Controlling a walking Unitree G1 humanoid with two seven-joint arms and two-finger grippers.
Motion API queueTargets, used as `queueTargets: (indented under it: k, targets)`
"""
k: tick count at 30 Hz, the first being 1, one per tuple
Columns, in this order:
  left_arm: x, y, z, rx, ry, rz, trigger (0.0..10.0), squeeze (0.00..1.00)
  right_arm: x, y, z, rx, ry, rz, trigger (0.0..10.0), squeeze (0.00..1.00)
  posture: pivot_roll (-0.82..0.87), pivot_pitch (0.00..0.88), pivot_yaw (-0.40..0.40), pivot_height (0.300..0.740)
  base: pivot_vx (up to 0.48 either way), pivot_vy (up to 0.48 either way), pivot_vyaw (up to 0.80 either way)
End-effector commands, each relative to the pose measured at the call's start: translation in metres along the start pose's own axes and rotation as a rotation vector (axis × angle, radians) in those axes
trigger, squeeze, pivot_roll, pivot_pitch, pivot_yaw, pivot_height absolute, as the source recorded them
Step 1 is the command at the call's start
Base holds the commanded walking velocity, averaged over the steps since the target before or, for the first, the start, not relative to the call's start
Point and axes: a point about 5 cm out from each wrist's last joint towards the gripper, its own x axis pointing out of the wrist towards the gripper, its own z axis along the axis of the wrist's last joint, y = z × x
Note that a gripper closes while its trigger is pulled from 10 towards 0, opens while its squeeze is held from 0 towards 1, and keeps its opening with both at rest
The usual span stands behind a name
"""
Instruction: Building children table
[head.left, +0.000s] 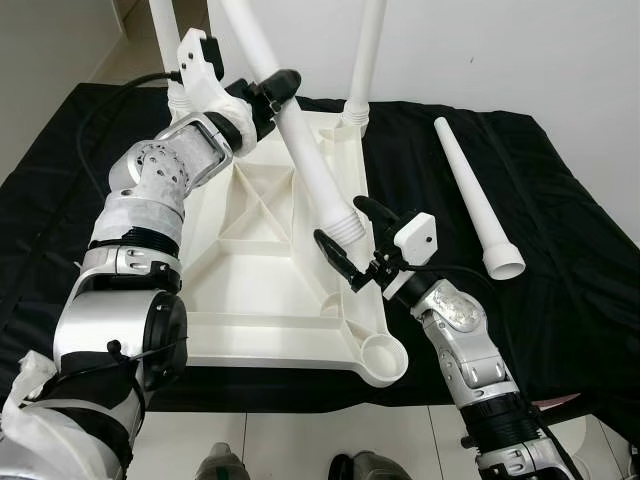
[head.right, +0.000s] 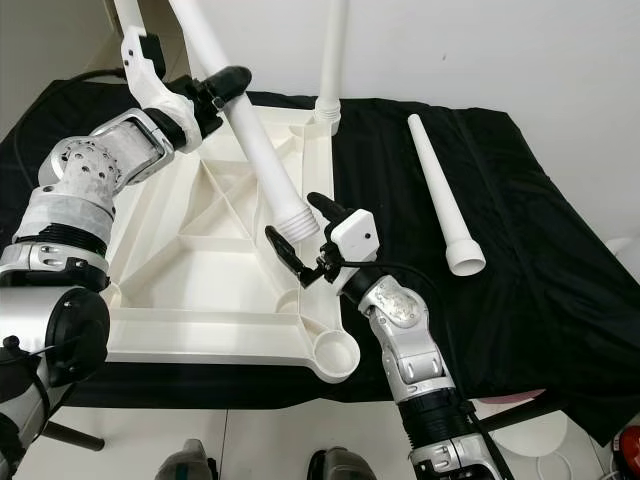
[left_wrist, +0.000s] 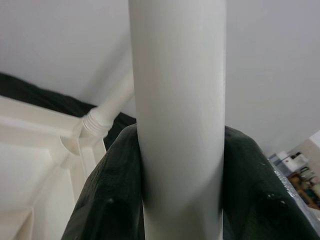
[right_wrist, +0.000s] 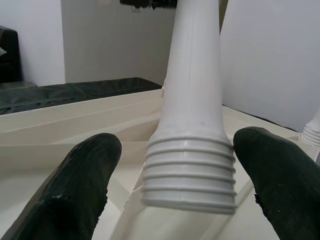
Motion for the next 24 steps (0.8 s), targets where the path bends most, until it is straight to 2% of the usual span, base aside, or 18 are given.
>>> queueTargets:
  k: [1, 2, 3, 4, 5, 6, 7, 9, 11, 13, 16, 19, 20, 24]
  targets:
    - [0.006, -0.029, 0.006, 0.154, -0.047, -0.188, 10.0, 0.0, 0.006, -0.01, -0.005, -0.04, 0.081, -0.082, 10.0, 1.0, 0.05, 0.001, -0.023, 0.74, 0.0, 0.0, 0.0]
    - [0.006, -0.029, 0.006, 0.154, -0.047, -0.188, 10.0, 0.0, 0.006, -0.01, -0.005, -0.04, 0.081, -0.082, 10.0, 1.0, 0.05, 0.001, -0.023, 0.74, 0.0, 0.0, 0.0]
    - [0.007, -0.035, 0.007, 0.211, -0.069, -0.19, 10.0, 0.0, 0.01, -0.014, -0.007, -0.065, 0.117, -0.118, 10.0, 1.0, 0.05, 0.001, -0.023, 0.74, 0.0, 0.0, 0.0]
    - [0.007, -0.035, 0.007, 0.211, -0.069, -0.19, 10.0, 0.0, 0.01, -0.014, -0.007, -0.065, 0.117, -0.118, 10.0, 1.0, 0.05, 0.001, -0.023, 0.74, 0.0, 0.0, 0.0]
    - [0.008, -0.042, 0.004, 0.278, -0.087, -0.203, 10.0, 0.0, 0.013, -0.018, -0.007, -0.085, 0.145, -0.145, 10.0, 0.0, 0.06, 0.0, -0.024, 0.74, 0.0, 0.0, 0.0]
    - [0.009, -0.05, -0.001, 0.327, -0.096, -0.218, 10.0, 0.0, 0.016, -0.021, -0.007, -0.081, 0.157, -0.172, 10.0, 0.0, 0.05, 0.0, -0.026, 0.74, 0.0, 0.0, 0.0]
    - [0.009, -0.05, -0.001, 0.327, -0.096, -0.218, 10.0, 0.0, 0.016, -0.021, -0.007, -0.081, 0.157, -0.172, 10.0, 0.0, 0.05, 0.0, -0.026, 0.74, 0.0, 0.0, 0.0]
    - [0.012, -0.066, -0.016, 0.403, -0.108, -0.244, 10.0, 0.0, 0.023, -0.025, -0.002, -0.08, 0.146, -0.198, 10.0, 0.0, 0.06, 0.0, -0.03, 0.74, 0.0, 0.0, 0.0]
    - [0.012, -0.066, -0.016, 0.403, -0.108, -0.244, 10.0, 0.0, 0.023, -0.025, -0.002, -0.08, 0.146, -0.198, 10.0, 0.0, 0.06, 0.0, -0.03, 0.74, 0.0, 0.0, 0.0]
    - [0.013, -0.08, -0.027, 0.466, -0.125, -0.257, 10.0, 0.0, 0.029, -0.027, 0.001, -0.091, 0.145, -0.218, 10.0, 0.0, 0.06, 0.002, -0.04, 0.74, 0.0, 0.0, 0.0]
    - [0.014, -0.089, -0.038, 0.493, -0.132, -0.256, 10.0, 0.0, 0.033, -0.025, 0.003, -0.068, 0.148, -0.183, 10.0, 0.0, 0.07, 0.001, -0.043, 0.74, 0.0, 0.0, 0.0]
    - [0.014, -0.094, -0.047, 0.501, -0.134, -0.257, 10.0, 0.0, 0.036, -0.023, 0.004, -0.089, 0.156, -0.167, 10.0, 0.0, 0.07, 0.004, -0.048, 0.74, 0.0, 0.0, 0.0]
    - [0.014, -0.099, -0.054, 0.503, -0.129, -0.268, 10.0, 0.0, 0.038, -0.025, 0.004, -0.118, 0.166, -0.178, 10.0, 0.0, 0.07, 0.005, -0.05, 0.74, 0.0, 0.0, 0.0]
    - [0.013, -0.11, -0.066, 0.522, -0.12, -0.298, 10.0, 0.0, 0.046, -0.031, 0.006, -0.14, 0.199, -0.223, 10.0, 0.0, 0.08, 0.006, -0.054, 0.74, 0.0, 0.0, 0.0]
